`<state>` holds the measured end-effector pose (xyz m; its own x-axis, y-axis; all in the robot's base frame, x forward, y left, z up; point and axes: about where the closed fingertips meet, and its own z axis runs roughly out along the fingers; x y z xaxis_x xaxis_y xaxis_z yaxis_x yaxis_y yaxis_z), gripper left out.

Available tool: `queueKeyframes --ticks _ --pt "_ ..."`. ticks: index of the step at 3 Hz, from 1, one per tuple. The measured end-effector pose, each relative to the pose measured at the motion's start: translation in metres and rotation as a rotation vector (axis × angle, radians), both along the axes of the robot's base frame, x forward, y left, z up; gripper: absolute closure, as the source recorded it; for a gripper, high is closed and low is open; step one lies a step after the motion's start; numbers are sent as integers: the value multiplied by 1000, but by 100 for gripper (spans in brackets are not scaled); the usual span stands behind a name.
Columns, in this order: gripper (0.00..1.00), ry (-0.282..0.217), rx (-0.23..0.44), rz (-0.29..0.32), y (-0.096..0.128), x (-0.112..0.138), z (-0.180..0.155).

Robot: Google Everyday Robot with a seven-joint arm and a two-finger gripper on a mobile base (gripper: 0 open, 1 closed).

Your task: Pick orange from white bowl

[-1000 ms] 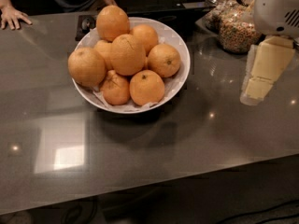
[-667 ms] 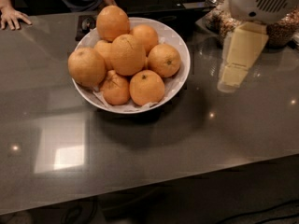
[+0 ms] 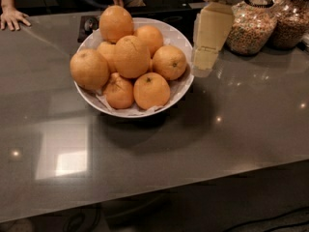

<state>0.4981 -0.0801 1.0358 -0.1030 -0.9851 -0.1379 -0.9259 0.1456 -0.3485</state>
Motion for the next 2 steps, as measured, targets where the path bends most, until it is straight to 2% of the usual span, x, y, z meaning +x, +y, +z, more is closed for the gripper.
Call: queueKeyframes --ticks 1,2 --pt "0 -5 7 4 17 10 -8" --pt "0 5 -11 33 43 21 -17"
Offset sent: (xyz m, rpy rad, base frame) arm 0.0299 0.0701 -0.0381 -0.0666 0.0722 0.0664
